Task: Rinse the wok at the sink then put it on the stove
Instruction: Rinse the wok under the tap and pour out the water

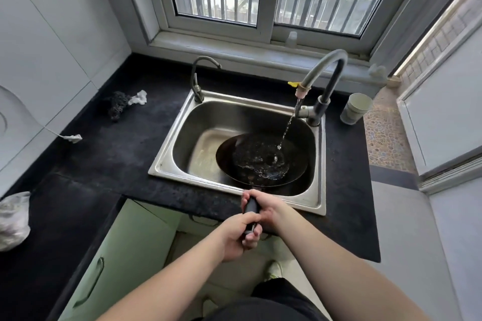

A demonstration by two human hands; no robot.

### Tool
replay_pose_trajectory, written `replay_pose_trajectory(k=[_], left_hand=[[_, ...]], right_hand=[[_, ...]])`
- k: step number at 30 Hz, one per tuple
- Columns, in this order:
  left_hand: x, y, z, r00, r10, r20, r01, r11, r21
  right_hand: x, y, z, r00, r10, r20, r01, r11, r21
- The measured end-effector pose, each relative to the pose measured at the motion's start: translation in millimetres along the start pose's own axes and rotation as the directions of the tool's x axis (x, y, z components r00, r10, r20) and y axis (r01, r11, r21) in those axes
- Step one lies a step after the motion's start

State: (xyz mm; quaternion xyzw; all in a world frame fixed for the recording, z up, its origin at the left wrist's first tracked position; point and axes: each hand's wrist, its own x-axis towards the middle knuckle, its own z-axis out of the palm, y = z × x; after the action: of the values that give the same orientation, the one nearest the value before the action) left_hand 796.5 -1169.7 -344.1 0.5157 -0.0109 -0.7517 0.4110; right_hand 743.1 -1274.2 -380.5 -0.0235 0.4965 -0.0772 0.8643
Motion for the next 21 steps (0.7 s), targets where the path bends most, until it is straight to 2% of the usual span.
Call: replay_pose_trajectory(k=[4, 12, 16, 21], left_hand=[[2, 4, 7, 1.0, -0.006, -0.017, 0.007, 1.0, 0.027], [3, 3, 11, 1.0, -0.017, -0.019, 0.017, 1.0, -0.018], [3, 0, 14, 1.0, -0.008, -0.03, 0.009, 0.999, 0.04], [3, -4, 14, 1.0, 0.003, -0.016, -0.003, 0.999, 0.051]], right_hand=[[-1, -3, -3, 1.0, 0.015, 0.026, -0.018, 0.992, 0.125], [2, -8, 0, 1.0, 0.024, 0.013, -0.025, 0.987, 0.158], [4, -8, -4, 1.0, 0.018, -0.002, -0.017, 0.99, 0.141], [4, -6, -3, 0.998, -0.004, -0.055, 0.005, 1.0, 0.025]])
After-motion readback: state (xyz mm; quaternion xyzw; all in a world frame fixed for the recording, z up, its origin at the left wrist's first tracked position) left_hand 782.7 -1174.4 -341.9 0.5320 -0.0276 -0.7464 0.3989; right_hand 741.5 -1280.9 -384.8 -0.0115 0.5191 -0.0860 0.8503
